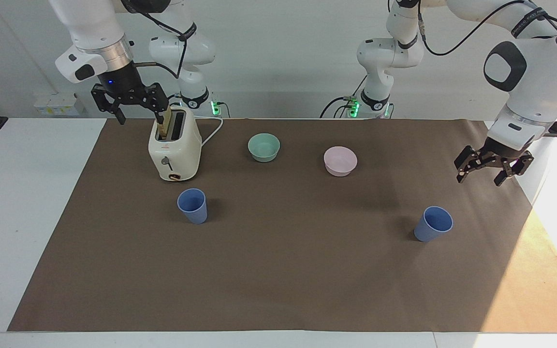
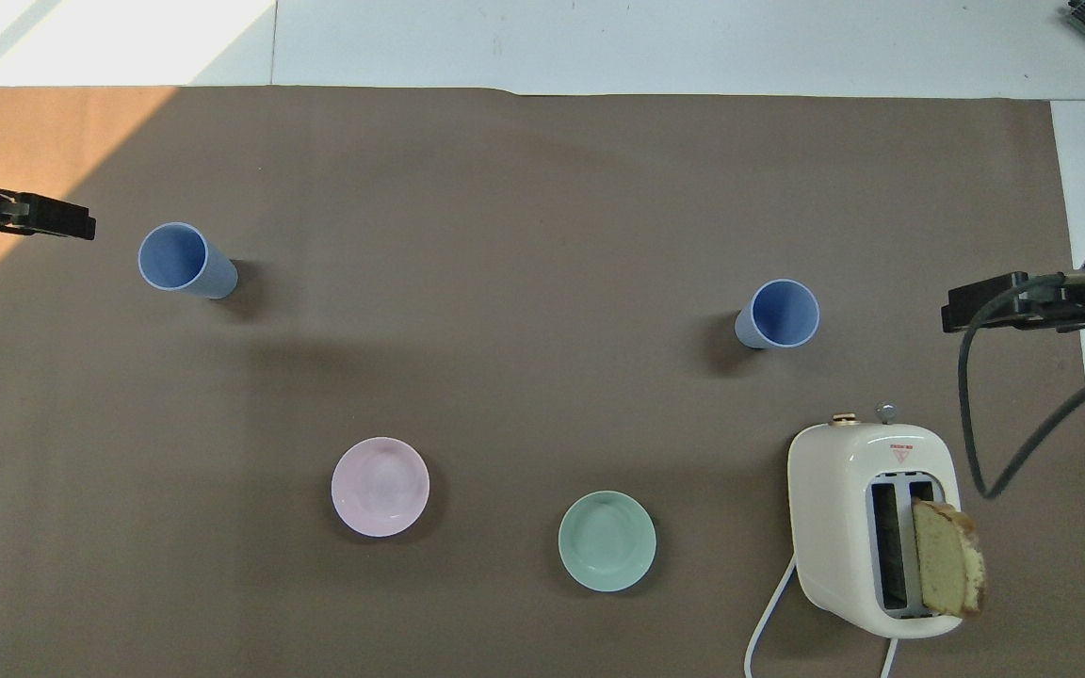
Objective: Stack blue cups with both arms
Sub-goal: 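Reach the left gripper to the blue cup nearest it and grasp it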
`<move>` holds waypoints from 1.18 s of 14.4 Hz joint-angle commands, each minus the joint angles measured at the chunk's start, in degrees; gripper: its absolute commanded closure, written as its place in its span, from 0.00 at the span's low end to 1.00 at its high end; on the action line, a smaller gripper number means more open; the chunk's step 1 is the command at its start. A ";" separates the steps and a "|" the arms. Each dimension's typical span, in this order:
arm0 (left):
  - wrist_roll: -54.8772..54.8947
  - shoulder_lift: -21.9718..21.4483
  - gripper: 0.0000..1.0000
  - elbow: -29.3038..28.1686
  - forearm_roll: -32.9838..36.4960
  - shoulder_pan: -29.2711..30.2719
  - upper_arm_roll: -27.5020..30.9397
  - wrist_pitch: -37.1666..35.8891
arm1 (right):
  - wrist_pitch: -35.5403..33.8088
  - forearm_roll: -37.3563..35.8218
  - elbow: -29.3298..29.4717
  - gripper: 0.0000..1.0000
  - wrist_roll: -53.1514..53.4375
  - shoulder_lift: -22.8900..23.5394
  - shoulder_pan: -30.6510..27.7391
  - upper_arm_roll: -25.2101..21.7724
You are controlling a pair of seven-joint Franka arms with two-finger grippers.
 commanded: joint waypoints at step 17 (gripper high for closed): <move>1.28 10.67 0.00 -5.91 -5.10 2.22 -0.24 11.81 | 0.11 0.82 0.07 0.00 -1.33 -0.03 -0.47 0.17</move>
